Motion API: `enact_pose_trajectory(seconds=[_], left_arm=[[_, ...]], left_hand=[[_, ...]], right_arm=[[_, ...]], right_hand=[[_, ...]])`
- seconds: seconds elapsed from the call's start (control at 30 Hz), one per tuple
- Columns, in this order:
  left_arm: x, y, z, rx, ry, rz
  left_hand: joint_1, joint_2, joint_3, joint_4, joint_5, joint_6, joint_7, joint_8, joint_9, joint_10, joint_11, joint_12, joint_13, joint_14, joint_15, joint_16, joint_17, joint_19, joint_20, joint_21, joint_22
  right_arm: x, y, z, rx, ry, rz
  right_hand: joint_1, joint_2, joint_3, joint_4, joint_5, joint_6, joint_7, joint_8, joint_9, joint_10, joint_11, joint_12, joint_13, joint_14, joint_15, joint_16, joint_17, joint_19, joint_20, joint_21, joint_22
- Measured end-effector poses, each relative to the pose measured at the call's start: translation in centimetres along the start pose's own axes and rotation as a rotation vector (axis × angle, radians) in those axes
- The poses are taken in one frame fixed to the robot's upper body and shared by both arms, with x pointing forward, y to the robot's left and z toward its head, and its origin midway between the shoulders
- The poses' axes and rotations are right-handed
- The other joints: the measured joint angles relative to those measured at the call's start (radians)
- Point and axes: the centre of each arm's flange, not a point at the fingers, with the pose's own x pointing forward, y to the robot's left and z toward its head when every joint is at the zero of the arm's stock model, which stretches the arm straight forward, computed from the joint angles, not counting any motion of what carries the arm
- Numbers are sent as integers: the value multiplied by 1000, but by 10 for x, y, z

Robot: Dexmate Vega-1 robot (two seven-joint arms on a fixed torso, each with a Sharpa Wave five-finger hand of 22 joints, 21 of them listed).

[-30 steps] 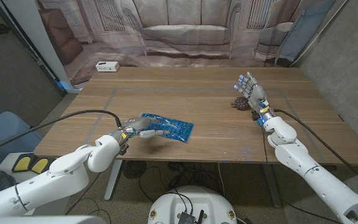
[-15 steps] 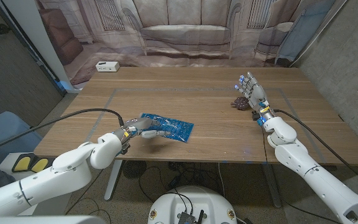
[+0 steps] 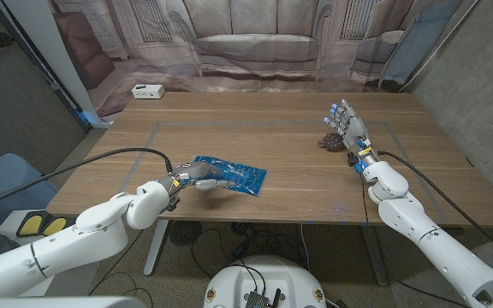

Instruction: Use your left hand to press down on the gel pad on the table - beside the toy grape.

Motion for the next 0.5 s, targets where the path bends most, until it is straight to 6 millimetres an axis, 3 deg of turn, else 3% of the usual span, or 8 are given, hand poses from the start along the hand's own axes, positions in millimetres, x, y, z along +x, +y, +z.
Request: enact_pose_trajectory(seconds=[0.5], left_arm=[[5,-2,-1,6,-2,-19]], left_hand=[[7,7,0,0,0,13,13,0,0,0,0,0,0,0,0,-6,0,9,-9,0,0]], right_arm=[[-1,0,0,-1,-1,-1]], right_hand=[[0,0,0,0,0,4,-4,0,0,0,0,0,0,4,4,0,0,0,0,0,0]])
